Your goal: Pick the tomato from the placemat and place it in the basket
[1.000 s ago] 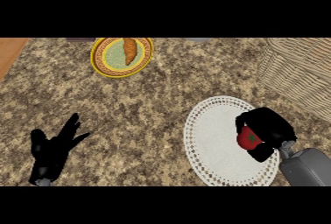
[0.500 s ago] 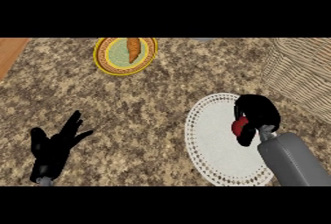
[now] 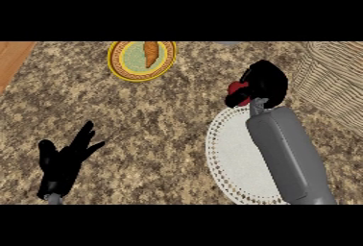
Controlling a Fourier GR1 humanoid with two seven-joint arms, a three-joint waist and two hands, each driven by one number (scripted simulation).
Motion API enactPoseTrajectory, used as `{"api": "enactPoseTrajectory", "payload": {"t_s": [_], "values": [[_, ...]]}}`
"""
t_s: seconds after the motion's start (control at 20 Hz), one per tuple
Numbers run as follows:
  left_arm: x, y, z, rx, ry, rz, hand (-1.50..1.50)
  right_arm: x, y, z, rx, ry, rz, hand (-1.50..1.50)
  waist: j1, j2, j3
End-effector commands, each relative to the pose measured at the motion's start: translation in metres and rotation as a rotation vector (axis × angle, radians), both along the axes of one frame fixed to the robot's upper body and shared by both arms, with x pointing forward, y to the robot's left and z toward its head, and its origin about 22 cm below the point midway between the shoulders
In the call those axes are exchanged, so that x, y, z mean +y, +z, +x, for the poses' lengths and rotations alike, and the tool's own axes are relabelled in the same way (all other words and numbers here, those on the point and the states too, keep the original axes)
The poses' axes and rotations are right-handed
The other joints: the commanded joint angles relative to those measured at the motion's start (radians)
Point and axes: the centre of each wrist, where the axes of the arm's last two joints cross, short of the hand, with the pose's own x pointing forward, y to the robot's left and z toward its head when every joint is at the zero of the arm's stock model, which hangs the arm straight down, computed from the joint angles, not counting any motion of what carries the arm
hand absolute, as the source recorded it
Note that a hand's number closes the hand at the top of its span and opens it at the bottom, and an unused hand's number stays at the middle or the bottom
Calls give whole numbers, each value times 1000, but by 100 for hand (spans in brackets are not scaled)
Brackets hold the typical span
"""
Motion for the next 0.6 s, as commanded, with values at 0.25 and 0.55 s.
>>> {"api": "enactPoseTrajectory", "payload": {"t_s": [0.25,0.55], "values": [[7,-22,-13,162,60,21,0,14,103,14,-609,-230,151,150,-32,0,-12],[4,-22,-19,169,61,19,0,29,154,24,-653,-360,105,150,-35,-5,-13]]}}
